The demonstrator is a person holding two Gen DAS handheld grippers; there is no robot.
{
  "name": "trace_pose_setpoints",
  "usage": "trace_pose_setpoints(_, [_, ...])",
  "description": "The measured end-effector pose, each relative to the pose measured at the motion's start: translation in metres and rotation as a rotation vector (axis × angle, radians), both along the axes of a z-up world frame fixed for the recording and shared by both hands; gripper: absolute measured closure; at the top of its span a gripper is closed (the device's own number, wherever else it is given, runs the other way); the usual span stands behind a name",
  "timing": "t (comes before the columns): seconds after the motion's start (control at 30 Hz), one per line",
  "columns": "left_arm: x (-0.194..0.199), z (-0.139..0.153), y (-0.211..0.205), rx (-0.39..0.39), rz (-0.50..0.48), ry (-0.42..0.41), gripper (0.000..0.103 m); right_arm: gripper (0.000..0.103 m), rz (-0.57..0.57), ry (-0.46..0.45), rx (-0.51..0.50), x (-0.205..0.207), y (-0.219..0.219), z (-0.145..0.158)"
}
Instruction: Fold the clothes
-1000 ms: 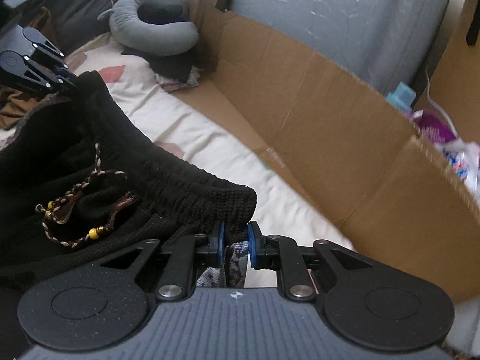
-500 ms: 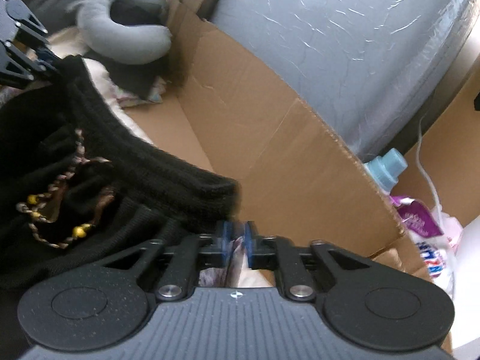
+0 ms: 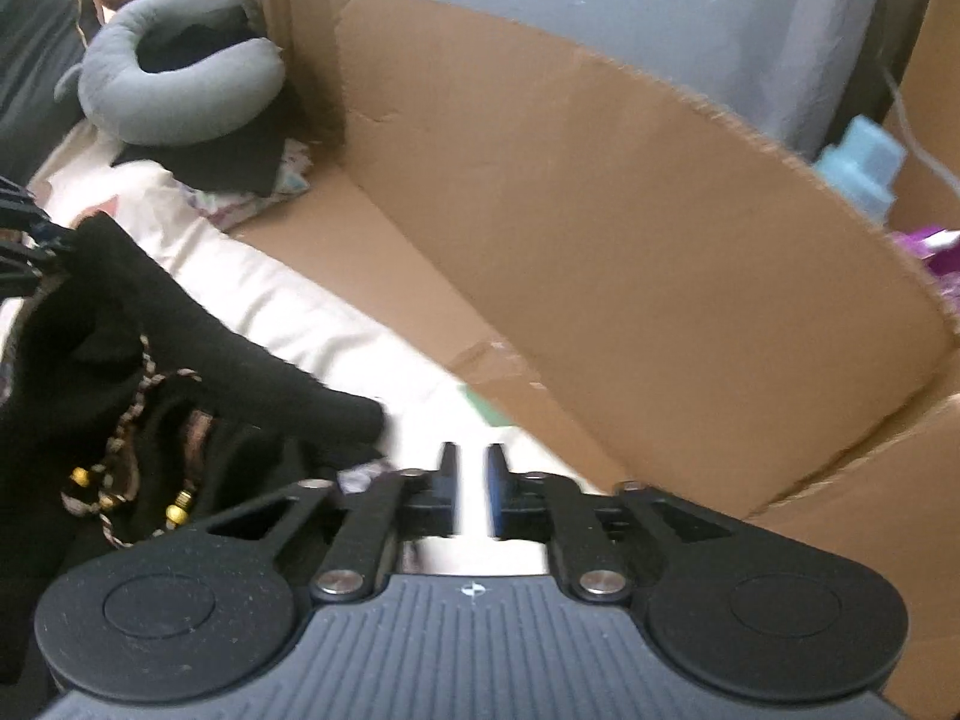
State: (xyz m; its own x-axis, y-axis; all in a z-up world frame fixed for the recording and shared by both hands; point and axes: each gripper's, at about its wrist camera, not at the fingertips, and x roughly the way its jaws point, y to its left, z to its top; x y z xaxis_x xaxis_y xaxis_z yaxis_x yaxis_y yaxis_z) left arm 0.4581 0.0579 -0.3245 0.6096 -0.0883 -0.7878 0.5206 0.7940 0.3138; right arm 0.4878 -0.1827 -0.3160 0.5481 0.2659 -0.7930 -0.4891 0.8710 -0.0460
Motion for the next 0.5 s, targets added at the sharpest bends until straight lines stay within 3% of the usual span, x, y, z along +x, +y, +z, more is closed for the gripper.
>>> trace_pose_setpoints(0.1, [0.002, -0.001, 0.001, -0.007, -0.005, 0.004, 0.085, 0.06, 0.027, 0.02, 0.031, 0.002, 0.015, -0.012])
trace_pose_setpoints(0.5, [0.004, -0.007, 0.013, -0.063, 0.0, 0.024, 0.085, 0.057, 0.07, 0.107, -0.04, 0.017, 0.053, -0.074])
